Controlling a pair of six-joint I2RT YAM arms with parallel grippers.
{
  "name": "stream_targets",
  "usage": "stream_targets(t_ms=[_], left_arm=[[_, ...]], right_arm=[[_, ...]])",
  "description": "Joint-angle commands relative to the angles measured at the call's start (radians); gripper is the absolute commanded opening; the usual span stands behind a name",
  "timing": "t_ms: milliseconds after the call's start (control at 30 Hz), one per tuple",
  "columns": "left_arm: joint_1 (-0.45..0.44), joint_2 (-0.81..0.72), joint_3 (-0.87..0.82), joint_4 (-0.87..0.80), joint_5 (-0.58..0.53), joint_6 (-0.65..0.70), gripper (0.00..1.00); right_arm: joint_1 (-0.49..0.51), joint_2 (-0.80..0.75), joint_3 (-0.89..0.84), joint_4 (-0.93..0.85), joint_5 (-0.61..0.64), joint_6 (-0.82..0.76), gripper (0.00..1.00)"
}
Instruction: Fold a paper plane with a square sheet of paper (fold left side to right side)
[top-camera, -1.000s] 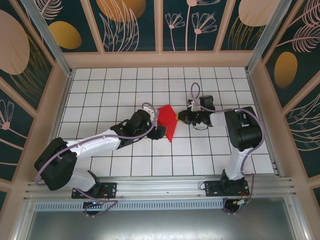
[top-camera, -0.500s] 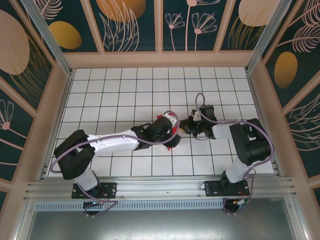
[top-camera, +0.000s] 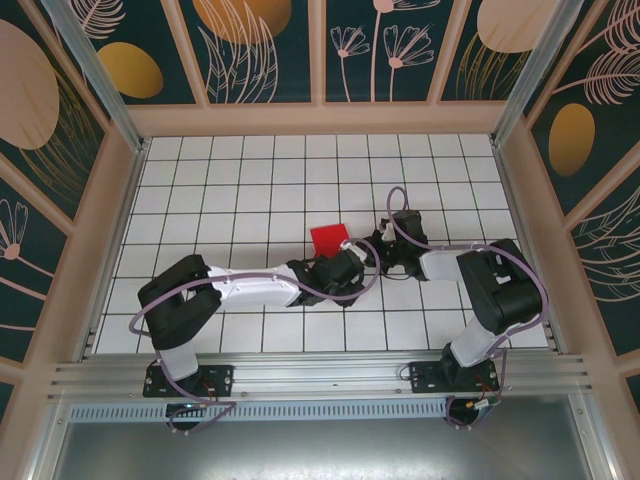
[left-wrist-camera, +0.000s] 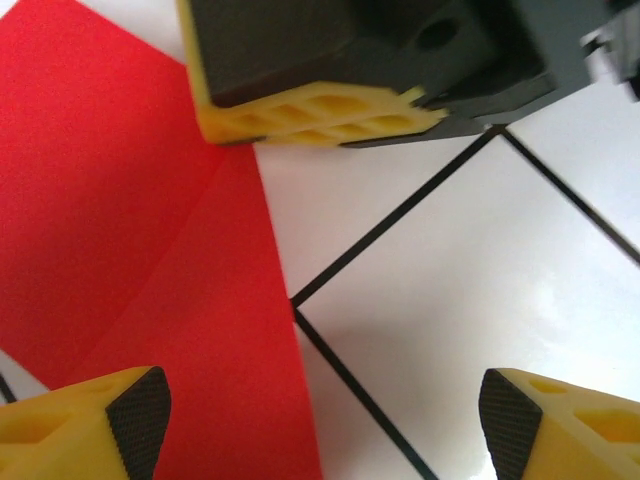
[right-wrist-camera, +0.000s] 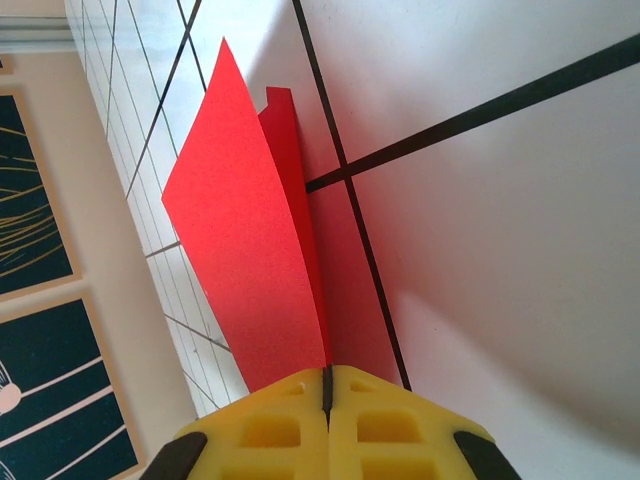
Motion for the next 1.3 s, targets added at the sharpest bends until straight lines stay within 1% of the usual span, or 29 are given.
stream_targets(t_ms=[0, 133, 300, 433, 667, 867, 900, 1033, 1167, 1267], left_arm=[[-0.010, 0.036, 0.030, -0.035, -0.077, 0.024, 0.82], [-0.024, 0.081, 0.057, -0.048, -0.142, 0.029, 0.80], [-0.028, 0.104, 0.071, -0.050, -0.191, 0.023, 0.71], [-0.029, 0.115, 0.077, -0.058, -0.213, 0.016, 0.60], [-0.028, 0.125, 0.071, -0.052, -0.206, 0.009, 0.38], [-0.028, 0.134, 0.060, -0.044, -0.206, -0.002, 0.25], [-0.028, 0.132, 0.058, -0.043, -0.208, -0.003, 0.23], [-0.028, 0.123, 0.042, -0.029, -0.211, -0.013, 0.15], [-0.029, 0.106, 0.019, -0.003, -0.206, -0.030, 0.11], [-0.026, 0.092, 0.006, 0.018, -0.196, -0.038, 0.10]], right_arm=[[0.014, -0.018, 0.026, 0.024, 0.012, 0.021, 0.03], [0.022, -0.016, 0.029, 0.028, 0.016, 0.027, 0.03], [0.028, -0.015, 0.029, 0.019, 0.027, 0.025, 0.03], [0.036, -0.012, 0.034, 0.003, 0.038, 0.017, 0.03], [0.042, -0.012, 0.042, -0.024, 0.056, 0.003, 0.04], [0.042, -0.018, 0.045, -0.039, 0.066, -0.008, 0.07], [0.042, -0.018, 0.046, -0.043, 0.065, -0.015, 0.09], [0.037, -0.051, 0.052, -0.063, 0.082, -0.059, 0.22], [0.010, -0.119, 0.050, -0.080, 0.101, -0.126, 0.39], [-0.027, -0.170, 0.033, -0.097, 0.109, -0.166, 0.53]])
